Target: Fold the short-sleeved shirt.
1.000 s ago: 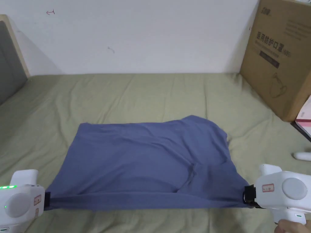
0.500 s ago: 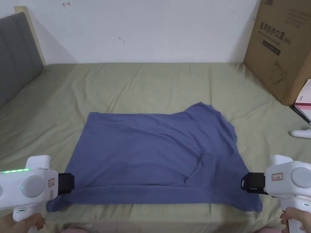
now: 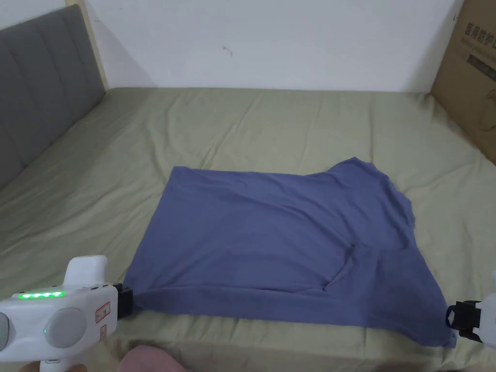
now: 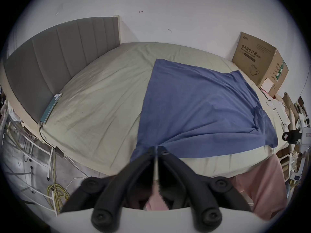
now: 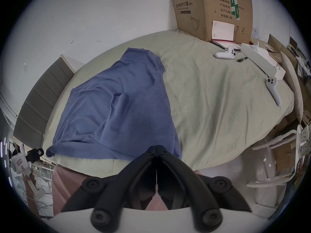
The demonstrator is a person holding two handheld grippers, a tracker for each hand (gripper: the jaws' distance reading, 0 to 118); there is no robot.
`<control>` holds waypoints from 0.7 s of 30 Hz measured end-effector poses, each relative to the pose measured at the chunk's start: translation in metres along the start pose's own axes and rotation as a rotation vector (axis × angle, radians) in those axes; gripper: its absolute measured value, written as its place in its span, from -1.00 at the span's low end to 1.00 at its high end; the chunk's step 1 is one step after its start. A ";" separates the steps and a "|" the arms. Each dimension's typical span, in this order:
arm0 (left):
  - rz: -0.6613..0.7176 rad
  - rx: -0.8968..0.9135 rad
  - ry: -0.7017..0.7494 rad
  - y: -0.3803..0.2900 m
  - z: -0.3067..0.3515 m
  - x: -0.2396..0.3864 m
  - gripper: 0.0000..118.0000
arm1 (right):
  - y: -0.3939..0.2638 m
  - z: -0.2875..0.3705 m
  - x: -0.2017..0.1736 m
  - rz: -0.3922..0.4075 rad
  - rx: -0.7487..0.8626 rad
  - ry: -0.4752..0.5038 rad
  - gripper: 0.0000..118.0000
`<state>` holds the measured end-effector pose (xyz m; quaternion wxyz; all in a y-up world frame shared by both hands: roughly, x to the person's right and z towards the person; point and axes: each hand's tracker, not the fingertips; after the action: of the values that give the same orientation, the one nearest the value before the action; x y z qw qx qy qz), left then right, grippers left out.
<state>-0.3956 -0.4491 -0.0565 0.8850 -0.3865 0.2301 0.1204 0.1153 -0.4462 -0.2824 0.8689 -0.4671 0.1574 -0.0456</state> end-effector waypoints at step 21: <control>0.034 -0.110 -0.028 0.002 -0.043 0.007 -0.93 | -0.003 -0.019 -0.009 0.094 -0.060 -0.019 0.31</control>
<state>-0.4037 -0.4793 -0.0861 0.8632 -0.4290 0.2174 0.1534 0.1010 -0.4611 -0.2872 0.8572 -0.4853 0.1723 0.0045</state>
